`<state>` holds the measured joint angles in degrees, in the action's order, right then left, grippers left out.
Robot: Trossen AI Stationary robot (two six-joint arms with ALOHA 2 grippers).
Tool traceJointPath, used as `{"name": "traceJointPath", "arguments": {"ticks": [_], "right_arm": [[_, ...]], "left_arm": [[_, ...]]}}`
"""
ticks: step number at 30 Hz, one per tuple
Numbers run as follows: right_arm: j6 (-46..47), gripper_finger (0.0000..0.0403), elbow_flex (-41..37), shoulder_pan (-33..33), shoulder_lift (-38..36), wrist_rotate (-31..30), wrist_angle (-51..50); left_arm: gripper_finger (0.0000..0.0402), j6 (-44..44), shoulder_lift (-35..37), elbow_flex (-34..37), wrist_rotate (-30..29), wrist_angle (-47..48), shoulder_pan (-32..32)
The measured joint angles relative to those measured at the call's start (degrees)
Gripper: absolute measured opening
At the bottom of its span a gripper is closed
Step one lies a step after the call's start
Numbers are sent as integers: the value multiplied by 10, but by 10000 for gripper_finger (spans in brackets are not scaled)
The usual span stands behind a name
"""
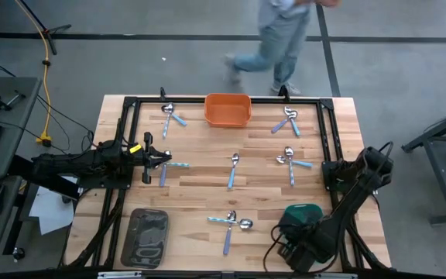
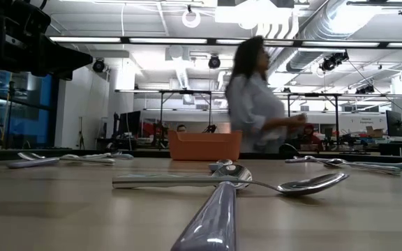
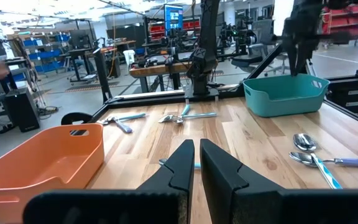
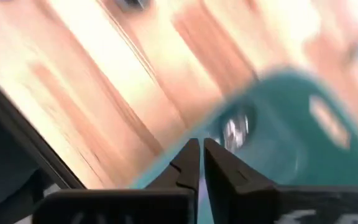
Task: Sort silverware by color (type)
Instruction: Put the middle left blue and white spoon into the orange bin
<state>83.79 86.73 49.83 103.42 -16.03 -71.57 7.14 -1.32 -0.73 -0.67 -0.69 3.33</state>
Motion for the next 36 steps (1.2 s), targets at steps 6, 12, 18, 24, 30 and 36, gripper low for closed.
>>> {"name": "traceJointPath", "arguments": {"ticks": [6, 12, 18, 24, 30, 36], "right_arm": [[-193, 2, 0, -53, 0, -51, 50], [-430, 1, -64, -142, 0, -52, 200], [-638, 0, -143, -243, 0, -21, 423], [-803, 0, -254, -321, 0, 27, 743], [-873, 0, -360, -379, 0, 84, 990], [-866, 0, -400, -427, 0, 109, 1042]], "left_arm": [[19, 0, 0, 0, 0, 0, 0], [19, 0, 0, 0, 0, 0, 0], [19, 0, 0, 0, 0, 0, 0], [19, 0, 0, 0, 0, 0, 0], [19, 0, 0, 0, 0, 0, 0], [19, -27, 0, 0, 0, 0, 0]]}}
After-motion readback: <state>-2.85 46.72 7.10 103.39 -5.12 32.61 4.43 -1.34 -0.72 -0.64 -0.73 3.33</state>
